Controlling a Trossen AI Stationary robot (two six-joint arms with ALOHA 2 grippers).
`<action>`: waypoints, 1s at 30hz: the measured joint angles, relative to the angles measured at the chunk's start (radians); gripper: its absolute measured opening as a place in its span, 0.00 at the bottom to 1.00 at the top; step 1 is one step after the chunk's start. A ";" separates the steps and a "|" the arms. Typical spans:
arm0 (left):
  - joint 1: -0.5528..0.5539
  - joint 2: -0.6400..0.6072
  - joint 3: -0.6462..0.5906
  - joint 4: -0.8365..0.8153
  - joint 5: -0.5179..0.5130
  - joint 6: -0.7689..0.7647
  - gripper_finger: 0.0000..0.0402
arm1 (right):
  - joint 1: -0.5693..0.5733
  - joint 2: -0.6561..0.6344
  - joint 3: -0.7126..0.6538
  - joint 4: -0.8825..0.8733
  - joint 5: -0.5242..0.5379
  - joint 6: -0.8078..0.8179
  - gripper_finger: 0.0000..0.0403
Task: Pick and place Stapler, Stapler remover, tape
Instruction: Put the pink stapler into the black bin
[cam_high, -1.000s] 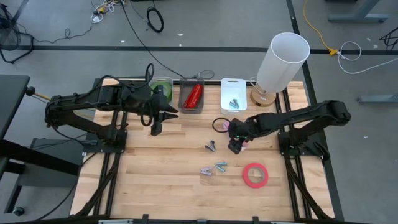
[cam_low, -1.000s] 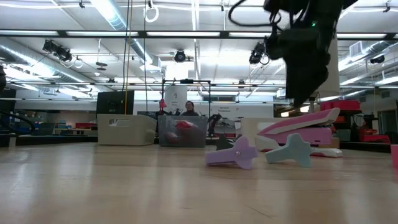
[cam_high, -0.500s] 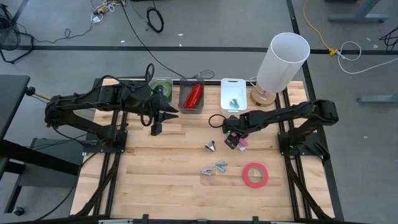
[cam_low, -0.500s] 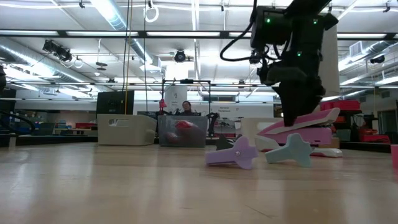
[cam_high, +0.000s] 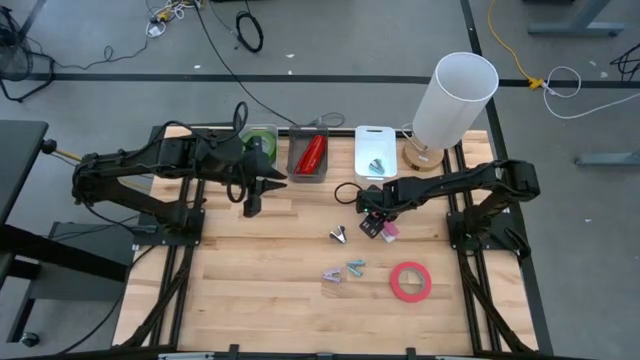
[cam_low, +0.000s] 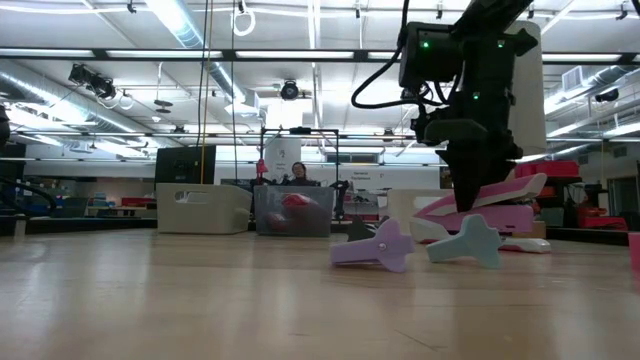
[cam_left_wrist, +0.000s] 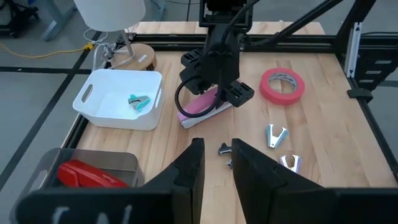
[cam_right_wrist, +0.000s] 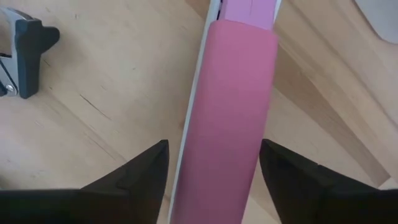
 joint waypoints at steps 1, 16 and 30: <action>0.000 0.000 0.000 0.000 -0.003 0.000 0.21 | 0.000 0.000 0.000 0.000 0.000 0.000 0.59; 0.000 0.000 0.000 0.000 -0.006 0.000 0.21 | 0.000 0.000 0.000 0.014 -0.014 0.001 0.41; 0.000 0.000 0.000 0.000 -0.006 0.002 0.21 | 0.001 -0.005 0.030 0.009 -0.034 -0.003 0.41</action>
